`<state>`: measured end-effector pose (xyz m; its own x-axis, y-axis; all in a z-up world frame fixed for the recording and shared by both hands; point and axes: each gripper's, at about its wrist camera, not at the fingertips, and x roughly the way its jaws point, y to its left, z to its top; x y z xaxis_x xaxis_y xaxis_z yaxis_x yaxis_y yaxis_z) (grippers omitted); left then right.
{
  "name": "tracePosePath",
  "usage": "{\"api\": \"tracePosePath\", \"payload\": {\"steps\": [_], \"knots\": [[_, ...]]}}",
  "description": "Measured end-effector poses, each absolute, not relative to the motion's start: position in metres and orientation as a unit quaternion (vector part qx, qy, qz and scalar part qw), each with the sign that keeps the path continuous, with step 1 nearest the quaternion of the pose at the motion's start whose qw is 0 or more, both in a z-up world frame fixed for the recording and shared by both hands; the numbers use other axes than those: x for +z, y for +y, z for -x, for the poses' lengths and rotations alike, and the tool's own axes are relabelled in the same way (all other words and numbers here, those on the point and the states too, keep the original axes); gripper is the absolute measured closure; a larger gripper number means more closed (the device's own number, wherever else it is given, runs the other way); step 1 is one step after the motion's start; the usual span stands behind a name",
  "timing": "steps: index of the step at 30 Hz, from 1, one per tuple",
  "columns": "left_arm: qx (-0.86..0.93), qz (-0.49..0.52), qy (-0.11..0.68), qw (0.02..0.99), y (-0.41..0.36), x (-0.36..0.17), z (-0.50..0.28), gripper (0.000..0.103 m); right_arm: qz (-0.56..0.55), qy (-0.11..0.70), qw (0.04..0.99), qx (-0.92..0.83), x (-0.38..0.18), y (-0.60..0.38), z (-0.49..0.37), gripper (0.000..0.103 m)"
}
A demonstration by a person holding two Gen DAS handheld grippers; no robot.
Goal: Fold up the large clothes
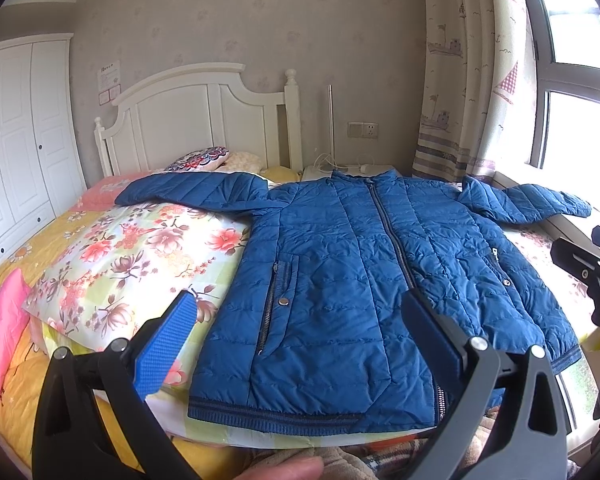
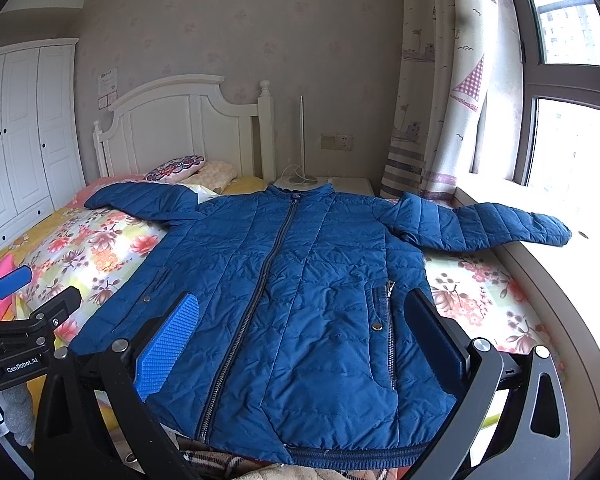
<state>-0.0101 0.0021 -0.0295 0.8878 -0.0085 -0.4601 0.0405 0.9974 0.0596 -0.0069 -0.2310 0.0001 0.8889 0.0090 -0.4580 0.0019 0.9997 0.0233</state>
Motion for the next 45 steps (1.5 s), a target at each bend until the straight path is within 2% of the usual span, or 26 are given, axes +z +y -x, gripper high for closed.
{"api": "tracePosePath", "payload": {"steps": [16,23,29,35,41,45], "knots": [[-0.013,-0.034,0.239,0.970,0.003,-0.029,0.008,0.002,-0.011,0.236,0.972,0.006,0.000,-0.231,0.007,0.004],[-0.019,-0.037,0.254,0.966,0.005,-0.032,-0.011,0.002,-0.057,0.264,0.963,0.015,-0.013,-0.250,-0.011,0.004],[-0.021,-0.050,0.341,0.939,0.000,-0.054,-0.110,0.002,-0.124,0.308,0.942,-0.050,-0.038,-0.317,-0.072,0.004],[0.012,-0.111,0.430,0.896,-0.018,-0.103,-0.230,0.002,-0.197,0.349,0.902,-0.160,-0.071,-0.425,-0.153,0.005],[0.011,-0.096,0.446,0.890,-0.027,-0.121,-0.313,0.002,-0.263,0.372,0.858,-0.237,-0.110,-0.531,-0.215,0.016],[-0.010,-0.087,0.451,0.888,-0.030,-0.135,-0.354,0.002,-0.290,0.362,0.850,-0.251,-0.122,-0.562,-0.241,0.018]]}}
